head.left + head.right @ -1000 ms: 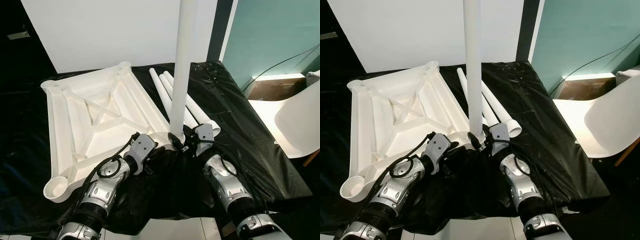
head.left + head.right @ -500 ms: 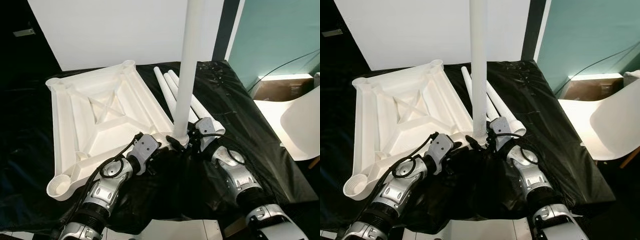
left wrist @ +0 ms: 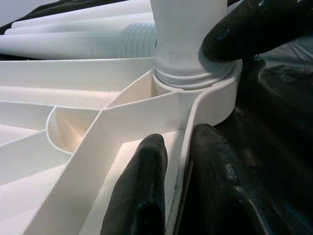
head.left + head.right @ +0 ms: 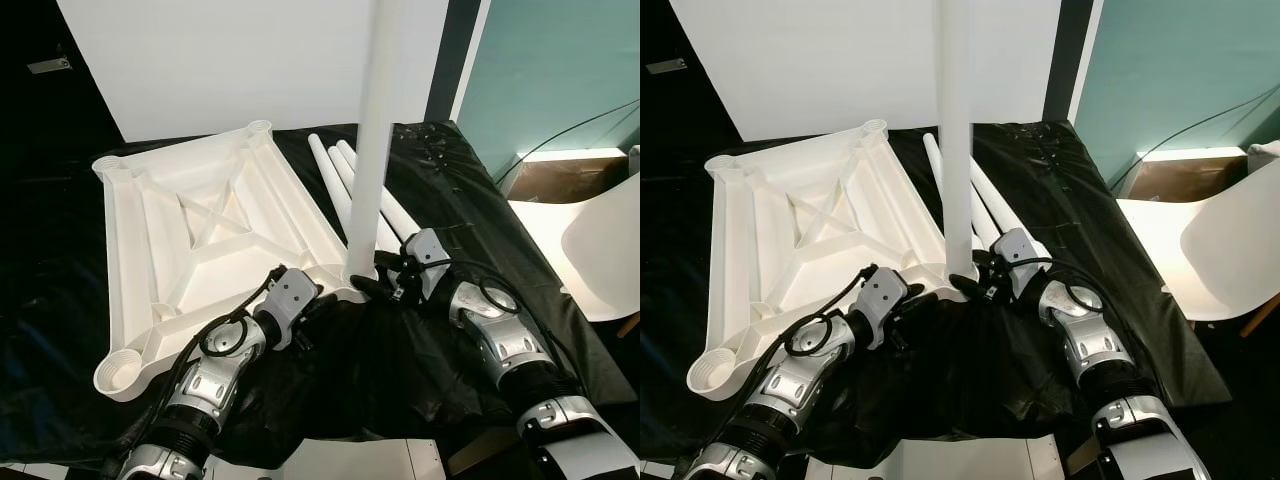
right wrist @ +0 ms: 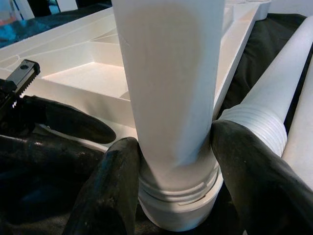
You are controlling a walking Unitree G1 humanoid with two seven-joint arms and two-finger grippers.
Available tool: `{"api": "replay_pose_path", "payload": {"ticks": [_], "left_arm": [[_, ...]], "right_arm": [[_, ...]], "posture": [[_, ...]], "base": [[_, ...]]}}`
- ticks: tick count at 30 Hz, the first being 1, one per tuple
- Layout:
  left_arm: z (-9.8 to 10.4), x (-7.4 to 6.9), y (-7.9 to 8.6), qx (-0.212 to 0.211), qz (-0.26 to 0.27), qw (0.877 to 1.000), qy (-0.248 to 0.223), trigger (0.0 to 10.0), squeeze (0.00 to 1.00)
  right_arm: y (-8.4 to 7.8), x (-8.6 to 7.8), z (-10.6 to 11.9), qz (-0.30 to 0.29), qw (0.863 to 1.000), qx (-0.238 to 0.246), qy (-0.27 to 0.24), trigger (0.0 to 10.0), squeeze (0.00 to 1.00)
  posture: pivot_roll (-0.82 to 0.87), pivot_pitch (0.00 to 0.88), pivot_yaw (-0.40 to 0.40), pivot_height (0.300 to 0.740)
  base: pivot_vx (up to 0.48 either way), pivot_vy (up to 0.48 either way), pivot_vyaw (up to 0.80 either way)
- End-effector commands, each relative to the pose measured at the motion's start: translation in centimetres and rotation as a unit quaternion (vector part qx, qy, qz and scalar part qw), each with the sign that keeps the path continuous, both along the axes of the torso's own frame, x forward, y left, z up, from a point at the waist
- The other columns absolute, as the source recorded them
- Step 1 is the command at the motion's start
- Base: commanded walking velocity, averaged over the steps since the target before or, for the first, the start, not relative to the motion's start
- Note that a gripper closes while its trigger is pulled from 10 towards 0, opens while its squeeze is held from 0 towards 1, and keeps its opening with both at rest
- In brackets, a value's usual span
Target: Building children table
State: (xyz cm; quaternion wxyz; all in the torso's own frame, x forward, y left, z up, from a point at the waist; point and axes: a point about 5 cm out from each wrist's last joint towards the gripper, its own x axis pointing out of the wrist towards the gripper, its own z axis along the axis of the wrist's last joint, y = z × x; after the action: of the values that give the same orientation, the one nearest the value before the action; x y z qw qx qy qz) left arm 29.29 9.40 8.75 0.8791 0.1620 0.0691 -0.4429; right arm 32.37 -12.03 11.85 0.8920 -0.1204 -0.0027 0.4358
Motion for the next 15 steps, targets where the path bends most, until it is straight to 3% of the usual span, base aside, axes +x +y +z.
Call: {"api": "replay_pose_path", "payload": {"ticks": [1, 3, 5, 6, 7, 14, 15], "left_arm": [[-2.9, -1.4, 0.1, 0.031, -0.017, 0.997, 0.068, 10.0, 0.0], [-2.9, -1.5, 0.2, 0.031, -0.016, 0.997, 0.068, 10.0, 0.0], [-2.9, -1.5, 0.3, 0.031, -0.014, 0.997, 0.068, 10.0, 0.0], [-2.9, -1.5, 0.3, 0.031, -0.014, 0.997, 0.068, 10.0, 0.0], [-2.9, -1.5, 0.3, 0.031, -0.014, 0.997, 0.068, 10.0, 0.0], [-2.9, -1.5, 0.3, 0.031, -0.015, 0.997, 0.068, 10.0, 0.0], [-2.9, -1.5, 0.2, 0.031, -0.016, 0.997, 0.068, 10.0, 0.0]], "right_arm": [[1.1, -1.1, -2.0, 0.007, 0.999, -0.007, 0.036, 0.0, 0.0], [1.5, -1.2, -2.2, -0.01, 0.999, 0.007, 0.036, 0.0, 0.0], [2.4, -1.7, -2.6, -0.088, 0.995, 0.05, 0.012, 0.0, 0.0], [2.4, -1.7, -2.6, -0.088, 0.995, 0.05, 0.012, 0.0, 0.0], [2.7, -2.0, -2.7, -0.124, 0.99, 0.07, 0.001, 0.0, 0.0], [2.8, -2.2, -2.7, -0.182, 0.978, 0.097, -0.015, 0.0, 0.0], [2.6, -1.9, -2.5, -0.21, 0.972, 0.105, -0.026, 0.0, 0.0]], "posture": [[0.04, 0.0, 0.005, 0.74], [0.04, 0.0, 0.005, 0.74], [0.05, 0.0, 0.005, 0.74], [0.05, 0.0, 0.005, 0.74], [0.05, 0.0, 0.007, 0.74], [0.04, 0.0, 0.009, 0.74], [0.04, 0.0, 0.01, 0.74]], "base": [[0.0, 0.0, 0.0], [0.0, 0.0, 0.0], [0.0, 0.0, 0.0], [0.0, 0.0, 0.0], [0.0, 0.0, 0.0], [0.0, 0.0, 0.0], [0.0, 0.0, 0.0]]}}
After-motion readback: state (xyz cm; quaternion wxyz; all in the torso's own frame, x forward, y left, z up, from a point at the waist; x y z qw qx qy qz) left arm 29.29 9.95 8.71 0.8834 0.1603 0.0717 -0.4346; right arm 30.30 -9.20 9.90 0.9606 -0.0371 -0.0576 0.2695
